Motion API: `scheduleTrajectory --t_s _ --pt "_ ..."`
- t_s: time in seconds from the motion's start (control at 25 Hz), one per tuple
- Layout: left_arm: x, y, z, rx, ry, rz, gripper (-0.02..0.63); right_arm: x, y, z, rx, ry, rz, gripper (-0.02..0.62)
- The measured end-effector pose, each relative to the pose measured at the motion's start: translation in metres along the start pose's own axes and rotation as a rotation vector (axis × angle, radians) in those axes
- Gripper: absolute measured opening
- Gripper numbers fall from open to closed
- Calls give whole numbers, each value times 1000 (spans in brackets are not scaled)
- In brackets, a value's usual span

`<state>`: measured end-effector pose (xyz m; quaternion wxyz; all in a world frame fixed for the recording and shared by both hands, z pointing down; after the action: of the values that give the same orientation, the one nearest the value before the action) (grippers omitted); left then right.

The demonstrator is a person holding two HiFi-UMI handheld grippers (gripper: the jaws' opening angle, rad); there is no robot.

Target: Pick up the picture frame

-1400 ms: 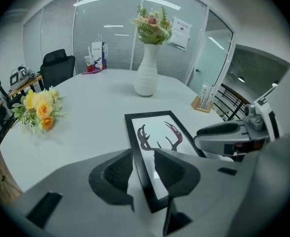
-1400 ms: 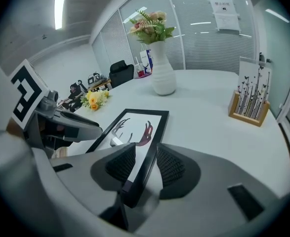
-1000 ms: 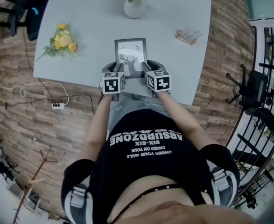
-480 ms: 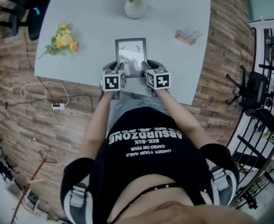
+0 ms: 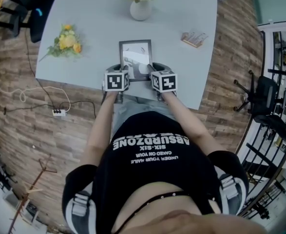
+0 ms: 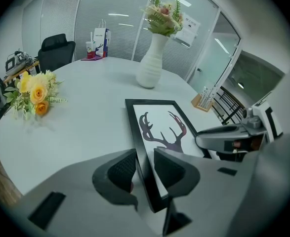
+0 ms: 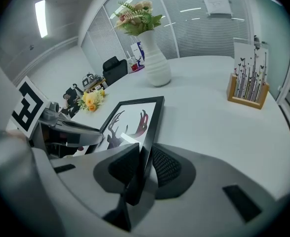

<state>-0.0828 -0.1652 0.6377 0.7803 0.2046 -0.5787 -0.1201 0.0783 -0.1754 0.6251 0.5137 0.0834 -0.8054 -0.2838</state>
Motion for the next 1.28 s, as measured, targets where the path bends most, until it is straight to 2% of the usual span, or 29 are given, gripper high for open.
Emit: scheduleTrajectory --t_s 0.32,0.6,0.84,1.0,1.28 --pt "-30 -14 3 -4 31 -65 124 -19 -21 17 -29 -13 -34 95" --pt "-68 -37 -9 18 68 -150 121 -49 -45 23 -6 -35 -91 95" --pt "-103 -62 -20 56 78 -241 112 -82 -70 32 -39 -40 -189 95" --pt "-130 -77 -31 113 75 -315 112 -109 -84 38 -34 -63 -260 95" --pt "-175 -94 -47 163 89 -439 112 -154 -101 51 -32 -96 -394 95"
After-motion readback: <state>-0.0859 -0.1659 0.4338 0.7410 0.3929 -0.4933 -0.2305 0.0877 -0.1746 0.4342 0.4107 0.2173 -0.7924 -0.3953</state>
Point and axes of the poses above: the fingertips, and each gripper's own axes: x forward along the fingers, z to its left, y out of its underside, the point moved 4 cm from there along -x, backward along the fingers, and after that the axes turned 1 degree about -y, right-handed, at the moved point
